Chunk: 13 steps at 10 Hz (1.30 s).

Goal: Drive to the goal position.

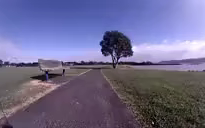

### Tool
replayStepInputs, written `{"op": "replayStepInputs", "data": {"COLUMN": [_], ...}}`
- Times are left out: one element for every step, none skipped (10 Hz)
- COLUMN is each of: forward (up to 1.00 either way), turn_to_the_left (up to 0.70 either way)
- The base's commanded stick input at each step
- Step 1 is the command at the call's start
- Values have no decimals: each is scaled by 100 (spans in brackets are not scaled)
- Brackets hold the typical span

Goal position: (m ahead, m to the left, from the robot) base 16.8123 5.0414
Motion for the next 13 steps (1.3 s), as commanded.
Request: {"op": "replayStepInputs", "data": {"forward": [45,45,45,45,45,45,45,45,45,45,45,45,45], "turn_to_the_left": [0,0,0,1,4,6,9,12,15,18,21,24,27]}}
